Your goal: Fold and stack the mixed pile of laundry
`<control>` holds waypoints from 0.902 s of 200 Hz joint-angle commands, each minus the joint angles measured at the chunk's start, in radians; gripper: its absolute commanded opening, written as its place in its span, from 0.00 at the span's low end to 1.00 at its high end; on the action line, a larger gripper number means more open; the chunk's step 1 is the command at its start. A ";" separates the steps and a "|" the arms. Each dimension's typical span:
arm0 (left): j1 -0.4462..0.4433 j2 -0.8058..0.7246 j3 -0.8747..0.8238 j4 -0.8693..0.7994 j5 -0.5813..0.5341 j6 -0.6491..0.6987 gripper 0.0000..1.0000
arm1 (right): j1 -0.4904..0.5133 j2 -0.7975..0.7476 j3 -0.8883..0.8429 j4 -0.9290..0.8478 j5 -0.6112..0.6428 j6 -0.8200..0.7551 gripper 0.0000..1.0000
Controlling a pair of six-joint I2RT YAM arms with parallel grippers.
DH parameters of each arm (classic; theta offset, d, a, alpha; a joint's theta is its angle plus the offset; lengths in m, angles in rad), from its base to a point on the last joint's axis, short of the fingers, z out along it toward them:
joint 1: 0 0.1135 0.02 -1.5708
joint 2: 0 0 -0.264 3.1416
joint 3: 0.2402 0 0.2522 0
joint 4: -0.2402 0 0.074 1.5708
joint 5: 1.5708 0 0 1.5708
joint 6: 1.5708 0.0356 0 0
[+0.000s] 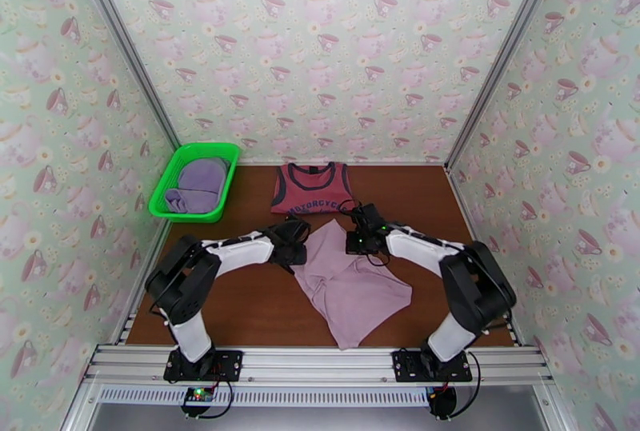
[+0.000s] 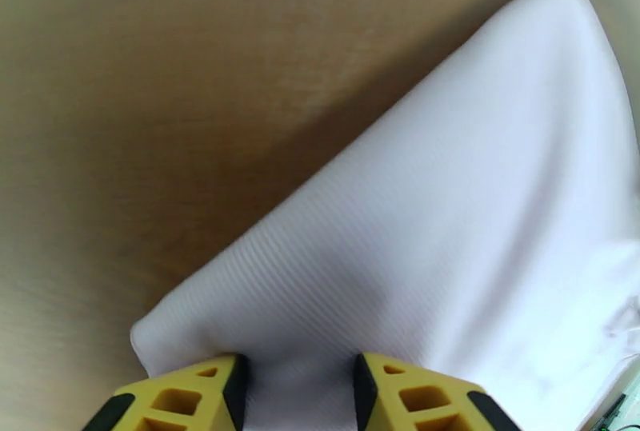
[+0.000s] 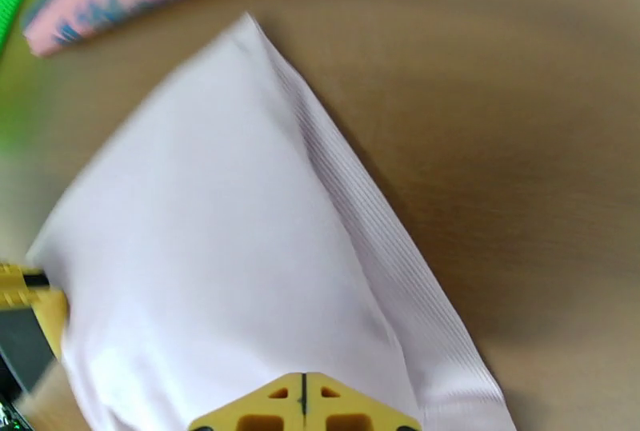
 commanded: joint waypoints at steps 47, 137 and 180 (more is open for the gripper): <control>0.060 0.243 0.140 -0.036 -0.004 0.090 0.43 | 0.019 0.011 -0.235 0.329 0.016 0.276 0.00; 0.197 0.404 0.448 -0.173 -0.020 0.274 0.42 | 0.171 0.080 -0.277 0.521 0.224 0.552 0.00; 0.200 0.263 0.401 -0.187 -0.037 0.283 0.46 | 0.167 -0.054 -0.159 0.320 0.275 0.323 0.00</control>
